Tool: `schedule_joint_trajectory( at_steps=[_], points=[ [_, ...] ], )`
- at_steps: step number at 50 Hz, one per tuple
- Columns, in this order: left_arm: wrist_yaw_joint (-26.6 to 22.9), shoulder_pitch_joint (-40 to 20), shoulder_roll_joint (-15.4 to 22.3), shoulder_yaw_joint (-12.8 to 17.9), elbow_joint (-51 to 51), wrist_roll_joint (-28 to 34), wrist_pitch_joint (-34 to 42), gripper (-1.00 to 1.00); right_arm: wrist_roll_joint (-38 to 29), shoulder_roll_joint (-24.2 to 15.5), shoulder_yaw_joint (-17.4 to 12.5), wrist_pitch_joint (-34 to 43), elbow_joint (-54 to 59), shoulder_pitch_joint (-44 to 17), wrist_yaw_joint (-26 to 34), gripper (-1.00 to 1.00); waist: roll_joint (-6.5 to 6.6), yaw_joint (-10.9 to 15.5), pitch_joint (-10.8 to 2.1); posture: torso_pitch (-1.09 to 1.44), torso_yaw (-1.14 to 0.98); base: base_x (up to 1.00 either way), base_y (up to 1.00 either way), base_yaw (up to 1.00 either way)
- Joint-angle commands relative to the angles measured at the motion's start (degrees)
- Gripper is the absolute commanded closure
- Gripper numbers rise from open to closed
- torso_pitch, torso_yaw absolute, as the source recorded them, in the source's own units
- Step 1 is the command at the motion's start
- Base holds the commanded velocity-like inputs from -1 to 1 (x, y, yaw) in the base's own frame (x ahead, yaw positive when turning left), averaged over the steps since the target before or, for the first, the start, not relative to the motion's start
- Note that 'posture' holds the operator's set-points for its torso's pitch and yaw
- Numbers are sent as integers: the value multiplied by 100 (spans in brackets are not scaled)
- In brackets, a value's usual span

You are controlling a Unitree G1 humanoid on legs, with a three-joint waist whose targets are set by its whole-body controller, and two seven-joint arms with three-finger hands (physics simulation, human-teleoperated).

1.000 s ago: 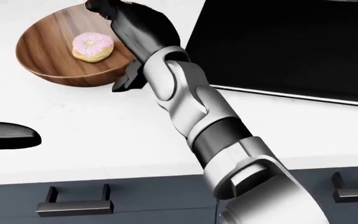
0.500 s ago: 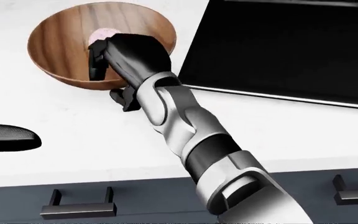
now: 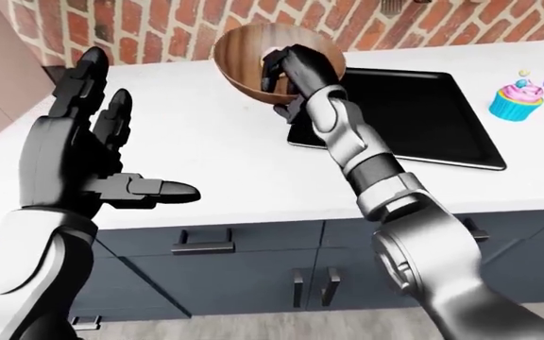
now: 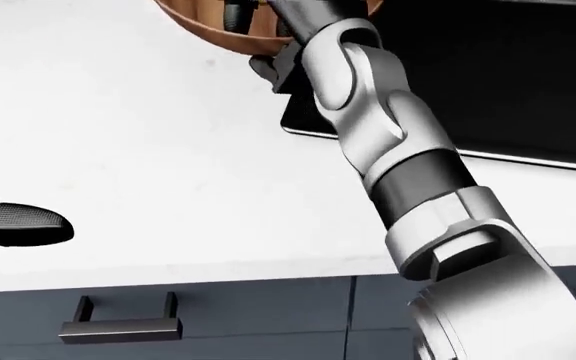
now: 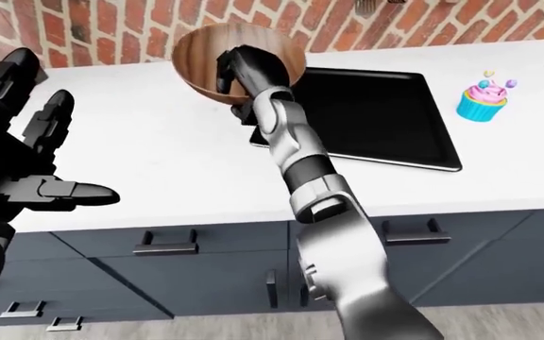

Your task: Pick up the bowl with donut and place it on the tray. Pick up the cupcake and place it on the tray.

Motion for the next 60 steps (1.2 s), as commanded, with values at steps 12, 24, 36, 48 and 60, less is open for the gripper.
schedule_joint_trajectory(
  at_steps=[12, 24, 36, 48, 60],
  points=[
    [-44, -48, -4, 6, -142, 128, -209, -100, 309, -699, -236, 368, -468, -31, 15, 100, -38, 19, -167, 0, 0, 0, 0, 0],
    [-83, -88, -35, -3, -183, 174, -140, -100, 415, -1033, -327, 953, -1170, 477, 494, 100, -104, 46, -166, 0, 0, 0, 0, 0],
    [-66, -178, -50, -93, -181, 220, -82, -100, 389, -1185, -320, 764, -240, 516, 128, 100, -124, 59, -184, 0, 0, 0, 0, 0],
    [-112, -158, -85, -71, -223, 265, -59, -100, 367, -1211, -279, 859, -31, 559, 76, 100, -158, 79, -208, 0, 0, 0, 0, 0],
    [-108, -171, -101, -95, -228, 283, -55, -100, 168, -1271, -272, 1220, -424, 556, 252, 40, -162, 112, -198, 0, 0, 0, 0, 0]
  ],
)
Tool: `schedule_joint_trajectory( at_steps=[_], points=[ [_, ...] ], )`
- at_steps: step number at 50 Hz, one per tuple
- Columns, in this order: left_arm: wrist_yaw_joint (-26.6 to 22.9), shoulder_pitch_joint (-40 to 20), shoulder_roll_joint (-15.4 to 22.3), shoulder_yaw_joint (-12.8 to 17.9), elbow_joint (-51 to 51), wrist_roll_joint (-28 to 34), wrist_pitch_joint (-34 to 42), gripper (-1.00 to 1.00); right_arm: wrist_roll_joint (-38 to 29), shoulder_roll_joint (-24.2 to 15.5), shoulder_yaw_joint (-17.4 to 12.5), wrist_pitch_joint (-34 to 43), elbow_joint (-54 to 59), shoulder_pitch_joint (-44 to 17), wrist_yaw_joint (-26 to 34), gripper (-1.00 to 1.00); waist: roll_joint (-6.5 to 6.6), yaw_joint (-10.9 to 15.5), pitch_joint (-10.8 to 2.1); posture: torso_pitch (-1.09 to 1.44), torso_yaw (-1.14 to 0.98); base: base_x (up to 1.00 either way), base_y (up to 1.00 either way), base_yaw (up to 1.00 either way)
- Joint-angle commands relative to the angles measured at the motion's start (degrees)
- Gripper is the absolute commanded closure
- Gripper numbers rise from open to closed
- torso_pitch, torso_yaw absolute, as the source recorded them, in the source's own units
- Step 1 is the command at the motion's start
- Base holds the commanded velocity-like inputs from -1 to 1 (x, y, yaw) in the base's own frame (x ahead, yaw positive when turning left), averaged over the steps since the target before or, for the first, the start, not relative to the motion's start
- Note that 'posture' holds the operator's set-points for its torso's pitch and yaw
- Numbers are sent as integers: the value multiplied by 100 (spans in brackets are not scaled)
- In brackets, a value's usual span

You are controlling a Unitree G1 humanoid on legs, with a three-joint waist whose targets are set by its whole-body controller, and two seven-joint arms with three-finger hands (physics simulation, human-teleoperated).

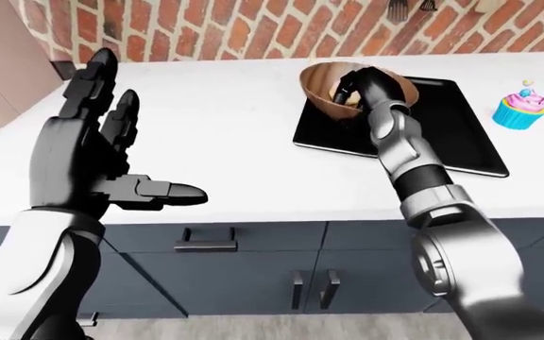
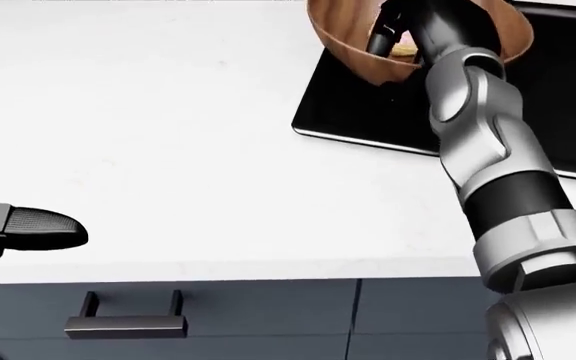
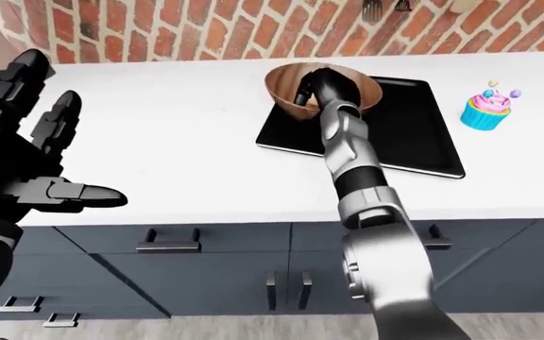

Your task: Pick up the bowl with donut and place it on the tray. Pick up the cupcake and place it on the tray.

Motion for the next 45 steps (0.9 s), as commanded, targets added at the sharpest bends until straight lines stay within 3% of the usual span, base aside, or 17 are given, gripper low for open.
schedule_joint_trajectory(
  at_steps=[1, 4, 8, 15, 23, 27, 32, 33, 34, 45],
  points=[
    [9, -120, 63, 63, -119, 19, -168, -100, -42, -105, -68, 47, -188, -202, -71, 28, 20, -12, -136, 0, 0, 0, 0, 0],
    [10, -129, 64, 73, -127, 12, -154, -100, -80, -135, -85, 190, -439, -163, 67, -14, 14, -13, -139, 0, 0, 0, 0, 0],
    [10, -125, 61, 70, -134, 13, -157, -100, -146, -158, -99, 356, -754, -61, 248, -20, 9, -12, -133, 0, 0, 0, 0, 0],
    [30, -162, 68, 70, -145, 0, -118, -100, -226, -186, -145, 598, -1249, 113, 602, -63, 18, -22, -126, 0, 0, 0, 0, 0],
    [70, -211, 70, 28, -156, -13, -78, -100, -256, -233, -345, 1290, -3274, 874, 1573, -60, 4, -15, -112, 0, 0, 0, 0, 0],
    [100, -274, 70, -35, -145, 7, -41, -100, -248, -260, -473, 1736, -4658, 1321, 2110, -80, -11, -9, -107, 0, 0, 0, 0, 0],
    [144, -355, 48, -104, -211, 25, 70, -100, -130, -263, -645, 2141, -6081, 1839, 2614, -86, -23, -6, -93, 0, 0, 0, 0, 0],
    [145, -352, 39, -125, -237, 35, 83, -100, 5, -230, -724, 2261, -6384, 1939, 2706, -100, -23, -10, -90, 0, 0, 0, 0, 0],
    [142, -356, 30, -134, -237, 47, 90, -100, 130, -215, -789, 2399, -6703, 2045, 2783, -100, -24, -15, -92, 0, 0, 0, 0, 0],
    [80, -396, -81, -270, -280, 220, 144, -100, 1734, -307, -1157, 3010, -8007, 2870, 2485, -100, -54, -29, -108, 0, 0, 0, 0, 0]
  ],
)
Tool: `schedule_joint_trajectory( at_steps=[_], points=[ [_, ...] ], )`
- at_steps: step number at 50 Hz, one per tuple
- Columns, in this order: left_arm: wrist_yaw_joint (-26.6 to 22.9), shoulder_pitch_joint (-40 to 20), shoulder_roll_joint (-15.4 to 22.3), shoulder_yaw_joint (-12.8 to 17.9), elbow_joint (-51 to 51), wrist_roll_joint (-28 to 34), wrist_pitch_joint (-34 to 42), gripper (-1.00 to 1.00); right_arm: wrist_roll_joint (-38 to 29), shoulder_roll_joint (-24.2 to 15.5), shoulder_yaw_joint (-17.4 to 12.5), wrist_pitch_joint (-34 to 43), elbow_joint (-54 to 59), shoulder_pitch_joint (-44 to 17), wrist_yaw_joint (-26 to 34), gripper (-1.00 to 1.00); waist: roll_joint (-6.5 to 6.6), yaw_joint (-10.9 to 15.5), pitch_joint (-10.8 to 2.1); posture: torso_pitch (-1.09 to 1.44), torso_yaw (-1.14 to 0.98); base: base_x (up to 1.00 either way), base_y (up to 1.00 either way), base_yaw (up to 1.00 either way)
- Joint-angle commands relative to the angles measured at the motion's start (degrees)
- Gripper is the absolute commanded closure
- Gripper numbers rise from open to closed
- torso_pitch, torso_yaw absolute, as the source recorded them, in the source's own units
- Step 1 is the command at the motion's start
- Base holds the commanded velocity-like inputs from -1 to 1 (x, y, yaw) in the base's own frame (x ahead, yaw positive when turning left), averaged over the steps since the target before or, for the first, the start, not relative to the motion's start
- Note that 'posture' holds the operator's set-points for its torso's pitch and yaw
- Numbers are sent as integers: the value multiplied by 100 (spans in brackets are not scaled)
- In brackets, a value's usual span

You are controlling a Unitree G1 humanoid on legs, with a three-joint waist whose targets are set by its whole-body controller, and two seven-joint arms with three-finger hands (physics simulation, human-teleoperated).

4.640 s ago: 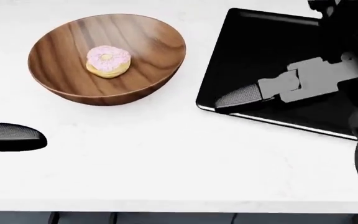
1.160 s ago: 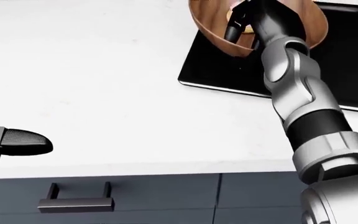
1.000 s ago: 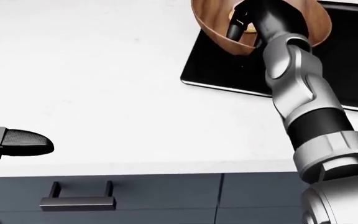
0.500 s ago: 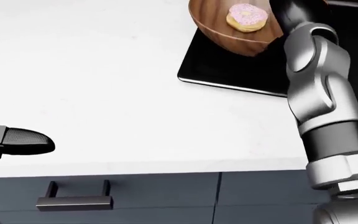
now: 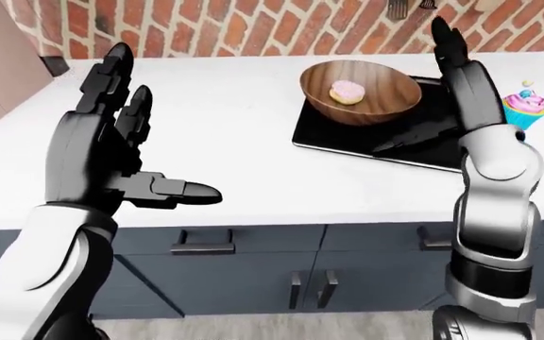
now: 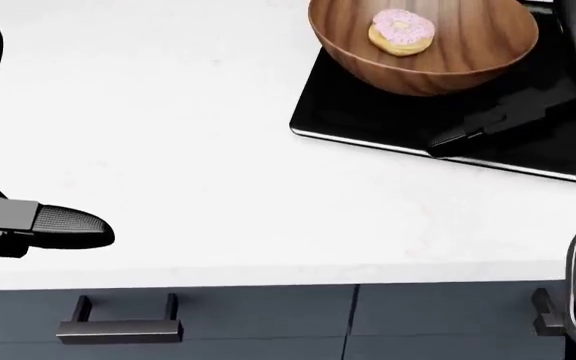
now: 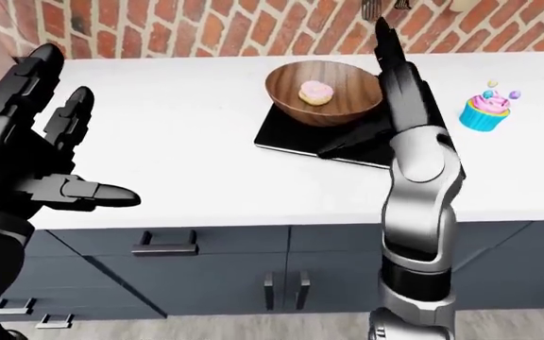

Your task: Pick up the bowl with donut and place it on the tray. Pick up the cupcake and place it on the tray.

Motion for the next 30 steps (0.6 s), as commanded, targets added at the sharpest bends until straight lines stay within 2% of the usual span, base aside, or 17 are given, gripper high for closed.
schedule_joint_trajectory(
  at_steps=[1, 2, 3, 5, 6, 7, 9, 13, 16, 17, 18, 19, 20, 24, 25, 27, 30],
  points=[
    [-4, -131, 39, 46, -117, 63, -151, -100, 318, -107, -74, -29, -263, -152, -194, -100, -7, 4, -138, 0, 0, 0, 0, 0],
    [-7, -134, 25, 31, -130, 74, -140, -100, 448, -107, -104, 18, -324, -151, -250, -100, -13, 5, -137, 0, 0, 0, -5, 0],
    [-12, -137, 18, 12, -135, 94, -136, -100, 532, -125, -77, 18, -324, -136, -296, -100, 14, 5, -232, 0, 0, -3, -27, 0],
    [-34, -133, 6, -5, -136, 130, -142, -100, 616, -155, -39, 50, -344, -113, -355, -100, 227, -78, -145, 0, 0, -5, -46, 0],
    [-45, -137, -1, -8, -134, 146, -139, -100, 644, -172, -25, 46, -368, -98, -379, -100, 325, -105, -184, 0, 0, -4, -56, 0],
    [-52, -139, -5, -8, -138, 154, -133, -100, 662, -179, -18, 27, -362, -85, -398, -100, 354, -123, -207, 0, 0, -5, -56, 0],
    [-76, -142, -7, -21, -103, 190, -167, -100, 690, -197, -12, 29, -374, -84, -412, -100, 322, -140, -234, 0, 0, -5, -60, 0],
    [-112, -113, -35, -37, -95, 244, -203, -100, 743, -213, -7, 13, -368, -73, -440, -100, 159, -99, -173, 0, 0, -4, -62, 0],
    [-131, -122, -53, -38, -103, 269, -185, -100, 724, -224, 18, 72, -420, -76, -434, -100, -103, -35, -178, 0, 0, 0, -62, 0],
    [-136, -129, -55, -32, -120, 267, -166, -100, 725, -224, 15, 73, -428, -77, -435, -100, -268, -21, -228, 0, 0, 0, -62, 0],
    [-146, -133, -55, -12, -116, 266, -162, -100, 730, -221, 18, 56, -425, -75, -438, -100, -356, 30, -298, 0, 0, 0, -62, 0],
    [-152, -131, -54, -2, -111, 270, -165, -100, 726, -225, 20, 62, -433, -77, -434, -100, -280, -60, -212, 0, 0, 0, -62, 0],
    [-160, -122, -56, 4, -116, 270, -168, -100, 720, -227, 23, 79, -455, -79, -425, -100, -361, -27, -158, 0, 0, 0, -62, 0],
    [-162, -157, -35, 85, -144, 225, -115, -100, 692, -254, 6, 98, -575, -68, -379, -100, -127, 0, -122, 0, 0, -1, -54, 0],
    [-152, -167, -29, 98, -156, 207, -96, -100, 699, -259, -6, 84, -596, -61, -370, -100, -120, 10, -93, 0, 0, -20, -38, 0],
    [-150, -152, -23, 92, -146, 203, -121, -100, 679, -267, 2, 168, -680, -81, -332, -100, -154, 9, -206, 0, 0, -26, -34, 0],
    [-138, -157, -13, 118, -157, 173, -106, -100, 658, -271, 7, 165, -691, -89, -323, -100, -123, -13, -214, 0, 0, -27, -27, 0]
  ],
)
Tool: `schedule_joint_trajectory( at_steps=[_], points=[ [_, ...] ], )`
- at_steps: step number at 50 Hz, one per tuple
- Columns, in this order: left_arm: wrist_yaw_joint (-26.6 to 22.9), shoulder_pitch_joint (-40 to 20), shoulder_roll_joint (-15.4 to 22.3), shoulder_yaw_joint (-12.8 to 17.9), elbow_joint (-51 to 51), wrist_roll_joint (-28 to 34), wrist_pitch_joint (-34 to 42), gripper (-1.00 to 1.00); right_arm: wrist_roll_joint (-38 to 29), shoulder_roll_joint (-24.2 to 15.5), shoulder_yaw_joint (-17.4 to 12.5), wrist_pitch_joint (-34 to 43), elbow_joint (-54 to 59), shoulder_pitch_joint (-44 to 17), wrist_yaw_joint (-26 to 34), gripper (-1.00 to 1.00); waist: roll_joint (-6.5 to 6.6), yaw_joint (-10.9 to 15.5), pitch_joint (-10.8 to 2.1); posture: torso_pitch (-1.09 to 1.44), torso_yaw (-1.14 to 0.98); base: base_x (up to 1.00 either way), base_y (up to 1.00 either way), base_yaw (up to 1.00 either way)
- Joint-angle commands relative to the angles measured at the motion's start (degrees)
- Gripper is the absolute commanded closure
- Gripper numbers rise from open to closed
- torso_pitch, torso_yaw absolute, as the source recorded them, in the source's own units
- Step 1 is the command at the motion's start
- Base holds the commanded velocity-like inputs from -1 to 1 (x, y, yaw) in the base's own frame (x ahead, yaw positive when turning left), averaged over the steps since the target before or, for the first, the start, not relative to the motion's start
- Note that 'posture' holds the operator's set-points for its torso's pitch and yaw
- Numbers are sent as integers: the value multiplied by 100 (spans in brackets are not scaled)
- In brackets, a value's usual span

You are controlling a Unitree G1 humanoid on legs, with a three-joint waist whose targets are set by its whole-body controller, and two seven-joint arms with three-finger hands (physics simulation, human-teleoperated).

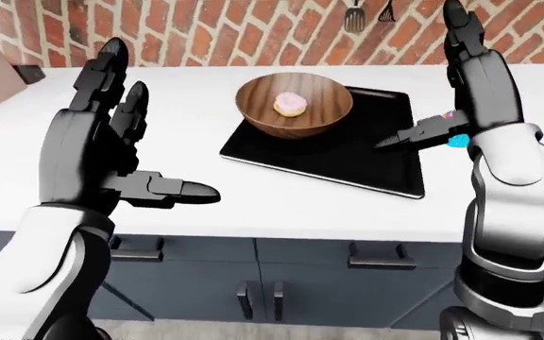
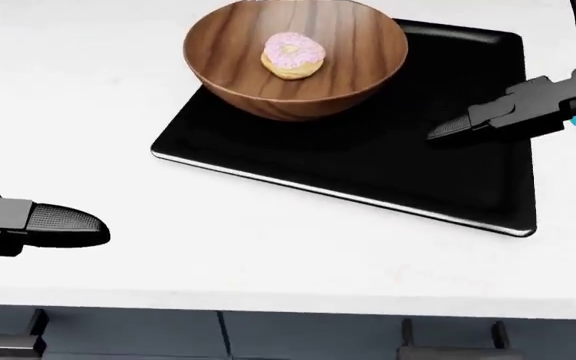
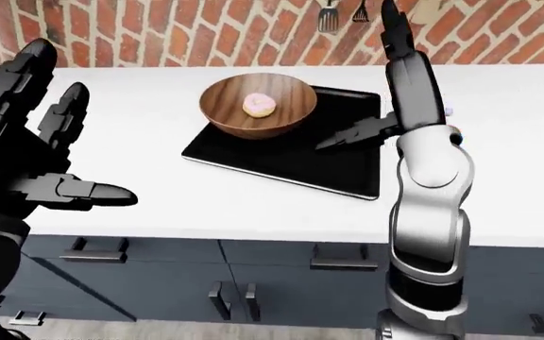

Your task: Pick up the bowl with donut and place it on the tray. Pick up the cupcake and place it on the tray.

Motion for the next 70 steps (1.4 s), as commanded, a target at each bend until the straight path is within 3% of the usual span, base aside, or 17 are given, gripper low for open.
schedule_joint_trajectory(
  at_steps=[1, 2, 6, 20, 21, 25, 27, 32, 41, 42, 44, 45, 54, 57, 66, 67, 70],
  points=[
    [21, -124, 73, 78, -94, -27, -91, -100, -58, -62, -38, -34, -169, -156, -9, -100, -13, -21, -125, 0, 0, 0, 0, 0],
    [30, -134, 77, 102, -103, -49, -70, -100, -75, -61, -33, -14, -186, -158, -2, -100, -33, -46, -4, 0, 0, 0, 0, 0],
    [35, -80, 93, 117, -104, -72, -111, -100, -61, -35, -52, -86, -142, -125, -25, -100, -112, -86, 49, 0, 0, 0, 0, 0],
    [68, 0, 135, 140, -54, -131, -223, -100, 29, -37, -71, -73, -106, -138, -36, -100, -56, -178, 129, 0, 0, 0, 0, 0],
    [71, -9, 133, 146, -57, -141, -213, -100, 42, -40, -78, -93, -82, -140, -44, -100, -61, -140, 40, 0, 0, 0, -12, 0],
    [89, -23, 139, 127, -51, -144, -211, -100, 58, -53, -70, -102, -63, -124, -43, -100, 255, -40, 92, 0, 0, 0, -41, 0],
    [90, -13, 138, 115, -42, -134, -226, -100, 68, -51, -70, -112, -55, -122, -42, -100, 628, -14, 56, 0, 0, 0, -60, 0],
    [99, -19, 137, 108, -51, -137, -212, -100, 81, -55, -76, -140, -19, -133, -58, -100, 589, 6, -138, 0, 0, 0, -60, 0],
    [104, -54, 135, 82, -47, -117, -192, -100, 115, -92, -121, -123, -56, -114, -77, -100, 283, 92, -47, 0, 0, 0, -65, 0],
    [101, -52, 131, 86, -48, -117, -191, -100, 118, -95, -122, -121, -78, -107, -79, -100, 78, 117, -54, 0, 0, 0, -9, 0],
    [87, -29, 129, 87, -33, -102, -226, -100, 100, -107, -107, -47, -160, -112, -44, -100, -596, 73, -17, 0, 0, 0, 0, 0],
    [84, -26, 130, 86, -31, -98, -231, -100, 103, -103, -110, -52, -155, -109, -47, -100, -285, 47, 169, 0, 0, 0, 0, 0],
    [55, -3, 128, 104, -31, -83, -248, -100, 101, -78, -92, -99, -111, -102, -60, -100, 138, -73, 122, 0, 0, 0, 0, 0],
    [54, -12, 131, 115, -29, -88, -253, -100, 107, -81, -96, -73, -133, -120, -43, -100, 403, -150, 17, 0, 0, 0, 0, 0],
    [38, 34, 112, 114, -33, -72, -300, -100, 157, -68, -72, -62, -98, -153, -38, -100, 169, -82, -12, 0, 0, 0, 0, 0],
    [33, 48, 112, 109, -24, -62, -320, -100, 151, -69, -67, -40, -114, -157, -30, -100, 179, -59, -133, 0, 0, 0, -20, 0],
    [34, 40, 109, 103, -17, -58, -322, -100, 154, -63, -65, -64, -103, -146, -31, -100, 408, -32, -23, 0, 0, 15, -36, 0]
  ],
)
